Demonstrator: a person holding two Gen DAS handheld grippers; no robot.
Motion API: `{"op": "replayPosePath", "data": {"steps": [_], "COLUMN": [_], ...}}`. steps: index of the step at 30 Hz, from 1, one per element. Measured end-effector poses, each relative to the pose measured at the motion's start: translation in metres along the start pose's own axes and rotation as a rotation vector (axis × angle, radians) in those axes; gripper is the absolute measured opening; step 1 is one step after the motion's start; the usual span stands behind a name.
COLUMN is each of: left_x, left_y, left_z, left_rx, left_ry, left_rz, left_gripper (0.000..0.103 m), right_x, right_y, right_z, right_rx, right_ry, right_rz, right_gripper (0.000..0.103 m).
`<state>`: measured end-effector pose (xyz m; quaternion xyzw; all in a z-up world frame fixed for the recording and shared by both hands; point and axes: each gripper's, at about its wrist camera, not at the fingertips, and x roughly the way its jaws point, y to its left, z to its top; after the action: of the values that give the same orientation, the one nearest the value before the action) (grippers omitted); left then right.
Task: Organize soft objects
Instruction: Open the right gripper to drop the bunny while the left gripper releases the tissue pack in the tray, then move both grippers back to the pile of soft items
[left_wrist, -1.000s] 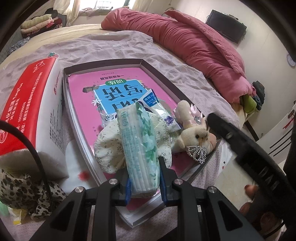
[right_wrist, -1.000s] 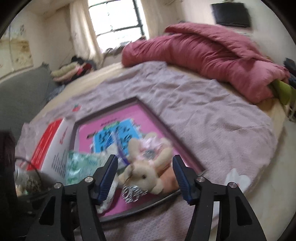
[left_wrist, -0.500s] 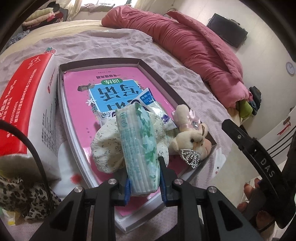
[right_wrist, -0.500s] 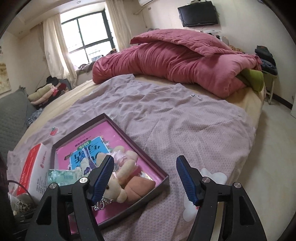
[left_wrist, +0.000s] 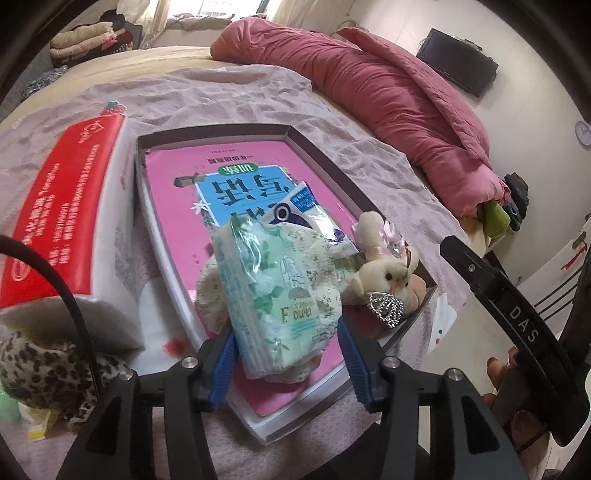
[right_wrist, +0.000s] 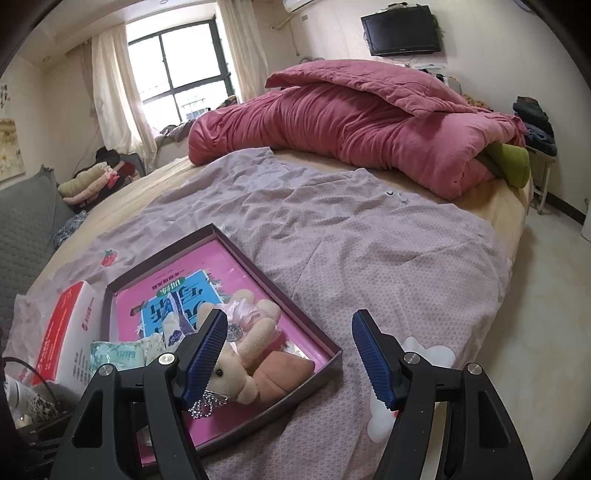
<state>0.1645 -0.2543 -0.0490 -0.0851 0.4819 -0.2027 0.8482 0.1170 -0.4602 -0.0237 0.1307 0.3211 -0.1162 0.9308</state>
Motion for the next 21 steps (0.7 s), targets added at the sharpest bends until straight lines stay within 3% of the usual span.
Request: {"op": "replayPosePath", "data": {"steps": [21], "left_x": [-0.026], "left_y": [0.007], "left_z": [-0.01], "left_rx": [-0.005], "left_ry": [-0.015], "left_rz": [0.014], "left_gripper": [0.058], "right_x": [-0.002], "right_y": [0.007], "right_z": [0.0], "right_rx": [-0.04], "right_ry": [-0.007], "right_rz": [-0.006], "right_gripper": [0.073]}}
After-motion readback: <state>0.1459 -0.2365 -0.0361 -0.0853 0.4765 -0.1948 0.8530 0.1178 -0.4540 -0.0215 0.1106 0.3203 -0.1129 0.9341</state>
